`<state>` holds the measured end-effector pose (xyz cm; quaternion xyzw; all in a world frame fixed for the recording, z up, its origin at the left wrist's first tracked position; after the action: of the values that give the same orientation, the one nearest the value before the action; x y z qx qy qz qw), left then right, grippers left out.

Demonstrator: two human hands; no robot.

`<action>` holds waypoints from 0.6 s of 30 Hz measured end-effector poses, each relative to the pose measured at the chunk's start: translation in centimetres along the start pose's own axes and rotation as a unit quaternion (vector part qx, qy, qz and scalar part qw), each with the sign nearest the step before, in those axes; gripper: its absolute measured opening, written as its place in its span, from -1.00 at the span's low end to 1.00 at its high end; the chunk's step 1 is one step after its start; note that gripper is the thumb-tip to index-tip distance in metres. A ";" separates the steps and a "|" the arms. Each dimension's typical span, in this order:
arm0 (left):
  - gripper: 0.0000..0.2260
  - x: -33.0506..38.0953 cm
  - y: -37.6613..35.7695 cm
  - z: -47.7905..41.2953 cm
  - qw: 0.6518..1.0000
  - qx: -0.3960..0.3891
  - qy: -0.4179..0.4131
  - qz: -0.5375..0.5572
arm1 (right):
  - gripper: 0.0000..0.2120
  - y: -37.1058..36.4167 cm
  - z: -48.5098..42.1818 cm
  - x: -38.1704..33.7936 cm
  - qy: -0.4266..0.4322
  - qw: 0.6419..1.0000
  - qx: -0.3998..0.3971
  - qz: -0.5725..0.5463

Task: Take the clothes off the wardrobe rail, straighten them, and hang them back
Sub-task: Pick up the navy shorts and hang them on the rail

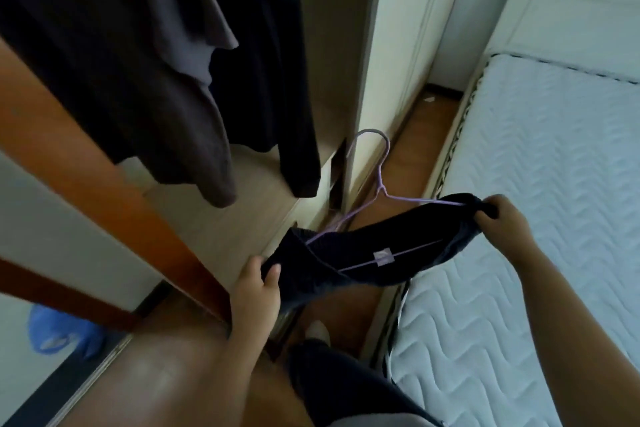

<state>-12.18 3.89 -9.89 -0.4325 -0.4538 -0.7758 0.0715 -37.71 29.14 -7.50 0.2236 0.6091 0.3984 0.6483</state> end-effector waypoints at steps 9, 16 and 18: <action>-0.74 9.6 -3.3 -13.8 0.995 0.043 -0.090 -0.012 | -0.89 2.8 -9.9 -1.4 -0.002 0.999 0.031 0.044; -0.72 22.7 -8.3 -26.4 0.992 0.008 -0.125 -0.027 | -0.76 7.8 -20.9 -1.6 0.026 1.000 -0.001 0.007; -0.73 26.0 -10.0 -28.9 0.988 -0.013 -0.148 -0.030 | -0.77 10.0 -23.2 -1.1 0.032 0.999 -0.001 0.001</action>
<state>-50.73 -5.12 -3.33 -0.5298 -0.4620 -0.7108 -0.0254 -62.59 29.58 -2.79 0.2106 0.6288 0.4072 0.6280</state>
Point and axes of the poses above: each hand's wrist, its own z-axis away from the middle knuckle, its own y-axis out of the back of the hand, x = y × z, the point moved 1 cm from there along -z, towards the middle knuckle, and after that the axes turned 4 degrees about -x, right-handed, at the moved point
